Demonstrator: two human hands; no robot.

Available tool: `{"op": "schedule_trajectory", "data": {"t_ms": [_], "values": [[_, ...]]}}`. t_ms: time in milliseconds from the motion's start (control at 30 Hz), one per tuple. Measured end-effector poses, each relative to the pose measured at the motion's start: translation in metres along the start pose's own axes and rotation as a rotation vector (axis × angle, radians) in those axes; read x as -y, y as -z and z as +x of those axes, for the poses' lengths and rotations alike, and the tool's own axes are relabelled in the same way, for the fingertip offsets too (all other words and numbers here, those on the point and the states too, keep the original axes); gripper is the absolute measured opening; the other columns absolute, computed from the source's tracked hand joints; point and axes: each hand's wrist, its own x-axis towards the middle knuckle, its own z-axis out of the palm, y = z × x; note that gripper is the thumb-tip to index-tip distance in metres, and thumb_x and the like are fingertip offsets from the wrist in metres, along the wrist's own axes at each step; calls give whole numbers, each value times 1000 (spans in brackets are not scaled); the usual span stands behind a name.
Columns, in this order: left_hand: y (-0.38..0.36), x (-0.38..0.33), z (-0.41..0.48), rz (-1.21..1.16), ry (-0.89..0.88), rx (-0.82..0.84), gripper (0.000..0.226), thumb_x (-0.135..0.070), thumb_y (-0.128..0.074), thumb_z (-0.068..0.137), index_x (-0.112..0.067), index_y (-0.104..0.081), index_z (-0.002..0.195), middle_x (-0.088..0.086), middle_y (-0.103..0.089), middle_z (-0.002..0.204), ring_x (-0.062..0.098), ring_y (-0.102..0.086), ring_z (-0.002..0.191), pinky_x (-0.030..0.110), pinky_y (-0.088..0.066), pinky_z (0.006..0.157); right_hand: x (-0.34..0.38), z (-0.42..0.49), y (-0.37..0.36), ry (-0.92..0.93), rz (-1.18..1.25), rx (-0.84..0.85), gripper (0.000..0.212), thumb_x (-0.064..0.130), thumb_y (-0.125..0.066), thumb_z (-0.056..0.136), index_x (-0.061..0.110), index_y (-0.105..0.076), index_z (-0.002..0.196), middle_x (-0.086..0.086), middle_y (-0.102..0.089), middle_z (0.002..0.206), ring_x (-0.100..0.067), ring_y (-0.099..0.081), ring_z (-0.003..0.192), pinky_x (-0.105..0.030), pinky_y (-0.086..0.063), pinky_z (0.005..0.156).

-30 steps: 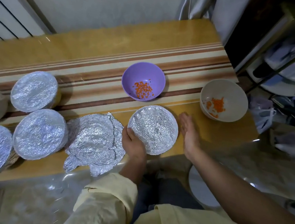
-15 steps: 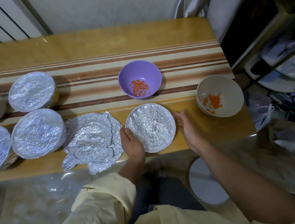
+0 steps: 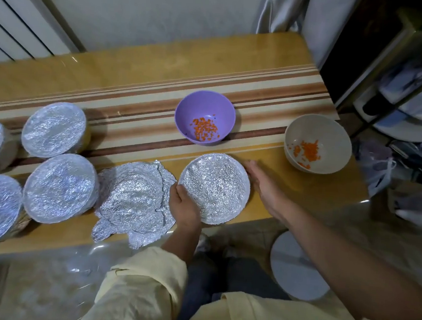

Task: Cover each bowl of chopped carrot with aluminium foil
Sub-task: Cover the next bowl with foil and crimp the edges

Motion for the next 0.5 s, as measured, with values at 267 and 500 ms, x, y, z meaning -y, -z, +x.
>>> {"op": "schedule_trajectory", "data": {"t_ms": [267,500], "values": [[16,-2,8,-122,69,40,30,-13,-36,108,-12,-48,81,1,-43,73,19,-39,73,35,-34,76,-8,-15,-18,-192,151,231,69,63,-54,79,28,-43,138,1,-54,134,-22,-51,123,-36,-55,83],[43,-18,-9,-333,242,406,33,-42,-41,104,-24,-63,122,-2,-72,119,13,-69,106,33,-56,89,2,-14,-23,-125,173,186,45,47,-46,94,25,-48,133,-4,-61,127,-21,-58,114,-46,-50,92]]}}
